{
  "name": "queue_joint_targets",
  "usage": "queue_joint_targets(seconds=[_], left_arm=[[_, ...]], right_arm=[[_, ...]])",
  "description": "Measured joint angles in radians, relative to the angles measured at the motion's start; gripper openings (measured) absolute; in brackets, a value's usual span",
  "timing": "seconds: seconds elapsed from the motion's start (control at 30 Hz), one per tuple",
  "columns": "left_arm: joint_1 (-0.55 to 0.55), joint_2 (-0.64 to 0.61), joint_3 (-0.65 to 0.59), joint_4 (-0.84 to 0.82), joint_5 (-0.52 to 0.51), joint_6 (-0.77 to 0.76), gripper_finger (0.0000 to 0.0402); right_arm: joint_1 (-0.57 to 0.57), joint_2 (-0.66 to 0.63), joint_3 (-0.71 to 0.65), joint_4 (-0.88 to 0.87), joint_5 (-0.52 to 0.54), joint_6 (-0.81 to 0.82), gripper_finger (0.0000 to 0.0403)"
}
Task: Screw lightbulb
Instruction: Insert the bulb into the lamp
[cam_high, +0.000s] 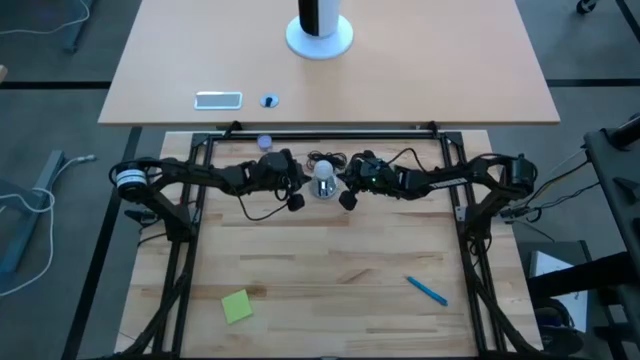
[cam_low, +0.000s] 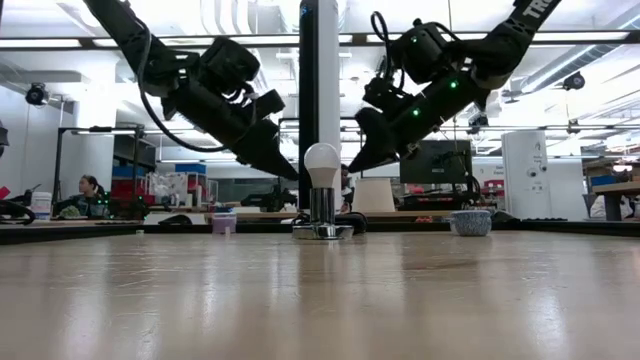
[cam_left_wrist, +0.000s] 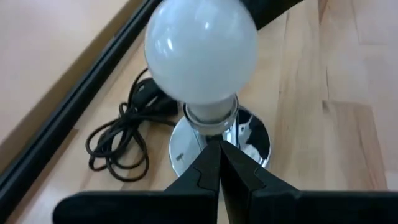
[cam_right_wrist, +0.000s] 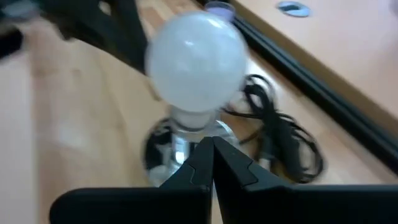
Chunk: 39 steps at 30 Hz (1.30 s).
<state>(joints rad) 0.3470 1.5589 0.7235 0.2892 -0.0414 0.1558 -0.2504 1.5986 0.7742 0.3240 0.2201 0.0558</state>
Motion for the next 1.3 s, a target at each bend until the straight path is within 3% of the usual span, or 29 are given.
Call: queue_joint_targets(seconds=[0.23, 0.6, 0.77, 0.9, 1.13, 1.3], left_arm=[[0.000, -0.001, 0.000, 0.073, 0.000, 0.013, 0.0000], [0.001, -0.002, 0.000, 0.094, -0.008, 0.020, 0.0000], [0.001, -0.003, 0.000, 0.054, -0.135, -0.012, 0.0000], [0.001, -0.008, 0.000, -0.021, -0.143, -0.041, 0.0000], [-0.004, -0.014, 0.000, 0.030, 0.016, -0.046, 0.0000], [-0.003, -0.012, 0.000, 0.100, 0.031, -0.030, 0.0000]], right_arm=[[-0.028, 0.007, 0.000, 0.060, 0.004, -0.040, 0.0000], [-0.025, 0.007, 0.000, 0.086, -0.084, -0.027, 0.0000], [-0.018, 0.006, 0.000, 0.084, -0.115, -0.016, 0.0000], [-0.018, -0.002, 0.000, 0.048, -0.078, -0.015, 0.0000], [-0.038, 0.007, 0.000, 0.053, -0.038, -0.036, 0.0000], [-0.041, 0.008, 0.008, 0.065, -0.047, -0.058, 0.0000]])
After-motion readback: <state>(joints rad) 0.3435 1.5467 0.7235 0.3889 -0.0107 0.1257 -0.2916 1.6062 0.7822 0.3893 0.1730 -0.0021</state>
